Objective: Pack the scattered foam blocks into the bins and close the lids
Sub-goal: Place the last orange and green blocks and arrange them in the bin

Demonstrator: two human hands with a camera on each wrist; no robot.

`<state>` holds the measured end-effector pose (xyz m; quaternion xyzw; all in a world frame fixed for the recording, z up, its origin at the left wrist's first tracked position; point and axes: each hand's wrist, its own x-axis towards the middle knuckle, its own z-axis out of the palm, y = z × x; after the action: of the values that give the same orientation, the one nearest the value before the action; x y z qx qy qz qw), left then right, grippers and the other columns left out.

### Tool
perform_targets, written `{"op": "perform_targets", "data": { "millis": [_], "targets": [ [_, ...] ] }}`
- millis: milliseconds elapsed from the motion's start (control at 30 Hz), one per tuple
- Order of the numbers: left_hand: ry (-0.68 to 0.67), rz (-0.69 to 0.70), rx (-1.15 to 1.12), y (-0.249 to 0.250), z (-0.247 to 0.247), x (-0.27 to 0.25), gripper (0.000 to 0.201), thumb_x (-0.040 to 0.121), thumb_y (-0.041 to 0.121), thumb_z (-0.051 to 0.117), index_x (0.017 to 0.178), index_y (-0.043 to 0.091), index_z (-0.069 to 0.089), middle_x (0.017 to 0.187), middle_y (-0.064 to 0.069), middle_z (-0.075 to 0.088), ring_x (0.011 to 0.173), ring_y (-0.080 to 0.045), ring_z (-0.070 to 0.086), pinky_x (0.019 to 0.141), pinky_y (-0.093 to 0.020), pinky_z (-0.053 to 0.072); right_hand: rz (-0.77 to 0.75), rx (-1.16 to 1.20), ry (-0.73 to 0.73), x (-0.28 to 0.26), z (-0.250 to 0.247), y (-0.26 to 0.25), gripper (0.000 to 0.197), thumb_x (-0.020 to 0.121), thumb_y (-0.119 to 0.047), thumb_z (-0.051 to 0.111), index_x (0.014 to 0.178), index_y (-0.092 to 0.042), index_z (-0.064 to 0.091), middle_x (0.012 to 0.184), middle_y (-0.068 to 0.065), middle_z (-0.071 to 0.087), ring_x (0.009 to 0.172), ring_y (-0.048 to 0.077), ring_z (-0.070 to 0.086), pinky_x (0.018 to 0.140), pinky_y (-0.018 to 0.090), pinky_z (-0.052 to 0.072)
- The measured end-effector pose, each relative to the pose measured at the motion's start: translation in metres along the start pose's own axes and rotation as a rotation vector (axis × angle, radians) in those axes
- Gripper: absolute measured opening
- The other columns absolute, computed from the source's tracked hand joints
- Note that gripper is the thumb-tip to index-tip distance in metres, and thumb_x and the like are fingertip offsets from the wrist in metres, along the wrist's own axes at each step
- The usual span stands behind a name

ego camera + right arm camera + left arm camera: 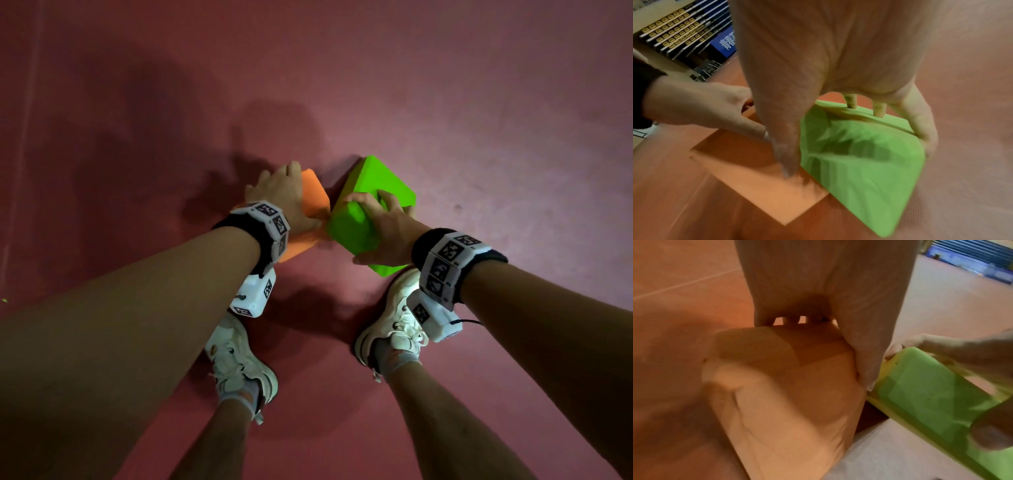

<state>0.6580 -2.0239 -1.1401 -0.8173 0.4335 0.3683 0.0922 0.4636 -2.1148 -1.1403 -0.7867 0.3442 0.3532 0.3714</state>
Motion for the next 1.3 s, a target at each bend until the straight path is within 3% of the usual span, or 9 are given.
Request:
{"op": "perform_targets", "data": {
  "millis": [133, 233, 333, 500, 600, 667, 800, 1067, 1300],
  "targets": [
    [-0.020, 0.006, -0.034, -0.002, 0.007, -0.008, 0.092, 0.051, 0.067, 0.079, 0.118, 0.017, 0.039, 0.129, -0.006, 0.052, 0.117, -0.037, 0.050, 0.089, -0.051, 0.044, 0.012, -0.034, -0.068, -0.004, -0.017, 0.000, 0.102, 0.063, -0.047, 0.088, 0.141, -0.044, 0.023, 0.145, 0.016, 0.034, 0.141, 0.037, 0.029, 0.108, 0.057, 0.033],
    [-0.021, 0.002, -0.043, 0.005, 0.001, -0.013, 0.095, 0.050, 0.068, 0.079, 0.121, 0.017, 0.040, 0.130, -0.005, 0.051, 0.119, -0.036, 0.049, 0.090, -0.050, 0.043, 0.046, 0.005, -0.117, -0.007, -0.031, 0.007, 0.110, 0.059, -0.052, 0.089, 0.140, -0.052, 0.014, 0.136, 0.015, 0.041, 0.123, 0.042, 0.051, 0.102, 0.052, 0.045],
    [-0.041, -0.009, -0.051, 0.013, -0.006, -0.012, 0.098, 0.049, 0.069, 0.079, 0.122, 0.017, 0.040, 0.132, -0.003, 0.050, 0.121, -0.035, 0.048, 0.092, -0.052, 0.043, 0.096, -0.027, -0.101, -0.008, -0.036, 0.018, 0.128, 0.052, -0.062, 0.087, 0.140, -0.063, -0.006, 0.138, 0.013, 0.042, 0.123, 0.045, 0.050, 0.102, 0.055, 0.044],
    [-0.038, -0.023, -0.080, 0.026, -0.006, -0.005, 0.093, 0.050, 0.066, 0.079, 0.119, 0.018, 0.039, 0.131, -0.004, 0.051, 0.120, -0.035, 0.048, 0.093, -0.052, 0.043, 0.165, 0.059, 0.034, -0.012, -0.034, 0.032, 0.136, 0.056, -0.048, 0.086, 0.147, -0.054, -0.014, 0.136, 0.013, 0.046, 0.122, 0.045, 0.049, 0.100, 0.054, 0.043],
    [-0.031, -0.025, -0.084, 0.032, -0.005, -0.008, 0.093, 0.053, 0.065, 0.079, 0.121, 0.018, 0.039, 0.131, -0.005, 0.051, 0.120, -0.035, 0.049, 0.093, -0.050, 0.044, 0.156, -0.004, 0.149, -0.018, -0.029, 0.033, 0.126, 0.058, -0.043, 0.082, 0.150, -0.047, -0.005, 0.131, 0.009, 0.051, 0.115, 0.039, 0.056, 0.089, 0.050, 0.046],
    [-0.014, -0.003, -0.064, 0.033, -0.009, -0.015, 0.090, 0.052, 0.067, 0.079, 0.116, 0.018, 0.039, 0.127, -0.004, 0.053, 0.117, -0.034, 0.051, 0.090, -0.047, 0.045, 0.173, -0.113, 0.189, -0.025, -0.030, 0.030, 0.110, 0.059, -0.045, 0.079, 0.148, -0.037, 0.014, 0.128, 0.004, 0.053, 0.112, 0.034, 0.060, 0.083, 0.045, 0.045],
    [0.022, -0.031, -0.075, 0.011, -0.033, -0.038, 0.087, 0.052, 0.068, 0.078, 0.111, 0.019, 0.037, 0.121, -0.007, 0.056, 0.114, -0.033, 0.054, 0.090, -0.045, 0.046, 0.174, -0.213, 0.143, -0.040, -0.049, 0.005, 0.087, 0.056, -0.048, 0.078, 0.127, -0.024, 0.033, 0.120, 0.004, 0.054, 0.108, 0.032, 0.060, 0.086, 0.043, 0.051],
    [0.190, -0.181, -0.141, -0.119, -0.092, -0.141, 0.086, 0.057, 0.064, 0.077, 0.117, 0.021, 0.035, 0.116, -0.007, 0.060, 0.108, -0.033, 0.061, 0.087, -0.044, 0.047, -0.195, -0.602, -0.067, -0.051, -0.086, -0.158, 0.084, 0.066, -0.055, 0.078, 0.128, -0.021, 0.033, 0.123, 0.005, 0.051, 0.110, 0.034, 0.059, 0.090, 0.044, 0.051],
    [0.255, -0.466, -0.428, -0.250, -0.038, -0.278, 0.081, 0.047, 0.071, 0.067, 0.105, 0.026, 0.032, 0.105, -0.004, 0.058, 0.096, -0.032, 0.061, 0.078, -0.043, 0.050, -0.471, -0.897, -0.115, -0.065, -0.022, -0.345, 0.089, 0.066, -0.062, 0.076, 0.129, -0.016, 0.033, 0.120, 0.008, 0.053, 0.105, 0.035, 0.060, 0.085, 0.041, 0.049]
  ]
}}
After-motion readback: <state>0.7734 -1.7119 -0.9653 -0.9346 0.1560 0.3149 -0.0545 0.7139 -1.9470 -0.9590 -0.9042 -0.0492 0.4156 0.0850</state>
